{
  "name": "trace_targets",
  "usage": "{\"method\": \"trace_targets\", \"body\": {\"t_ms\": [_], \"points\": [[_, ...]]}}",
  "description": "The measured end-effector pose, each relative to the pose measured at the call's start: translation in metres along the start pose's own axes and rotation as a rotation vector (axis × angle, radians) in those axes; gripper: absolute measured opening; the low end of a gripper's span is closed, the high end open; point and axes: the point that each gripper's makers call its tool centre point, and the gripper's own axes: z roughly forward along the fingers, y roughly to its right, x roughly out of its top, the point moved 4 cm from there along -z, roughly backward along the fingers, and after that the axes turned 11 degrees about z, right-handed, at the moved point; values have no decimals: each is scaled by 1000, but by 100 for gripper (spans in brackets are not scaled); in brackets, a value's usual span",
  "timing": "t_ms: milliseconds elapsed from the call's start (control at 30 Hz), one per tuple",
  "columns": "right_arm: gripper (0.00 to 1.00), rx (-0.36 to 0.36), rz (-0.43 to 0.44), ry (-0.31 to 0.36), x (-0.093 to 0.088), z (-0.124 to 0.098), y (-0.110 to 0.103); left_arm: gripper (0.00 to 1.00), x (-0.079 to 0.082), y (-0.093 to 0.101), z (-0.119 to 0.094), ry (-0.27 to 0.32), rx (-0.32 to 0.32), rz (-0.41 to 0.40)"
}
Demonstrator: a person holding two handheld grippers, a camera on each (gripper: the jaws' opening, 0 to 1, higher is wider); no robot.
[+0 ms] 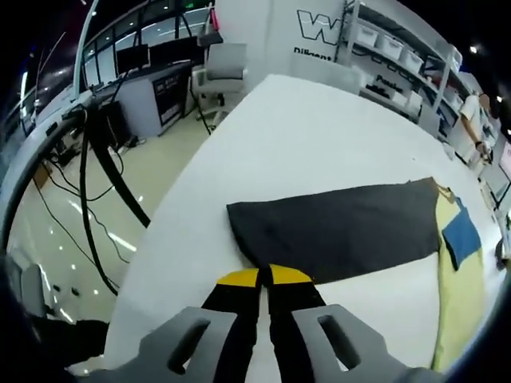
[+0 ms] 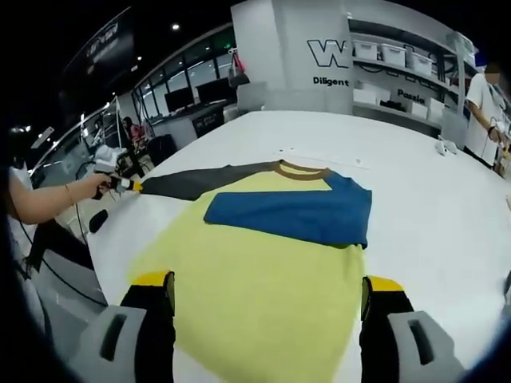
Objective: Fold the garment on the visible template until the final outline fits inside the template.
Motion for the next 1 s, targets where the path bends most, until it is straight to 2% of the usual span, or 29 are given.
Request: {"method": "trace_targets", "body": {"t_ms": [133,300,533,567,700,967,1000], "points": [[96,2,2,2,0,-2,-1,2,11,9,-7,34,-6,58],[97,2,5,1,0,-4,-2,2,20,26,-9,38,-78,48],[99,10,-1,6,0,-10,-4,2,55,50,-20,132,-116,126],[99,13,-2,3,-1,-11,-5,2,65,59,-23,156,-138,135],[99,16,-4,6,-2,-14,-6,2,80,77,-28,184,-173,149],[99,20,-10,11,-1,-20,-6,2,100,126,-32,232,-261,223],[99,21,-11,11,0,-20,-6,2,103,144,-32,230,-305,238]]}}
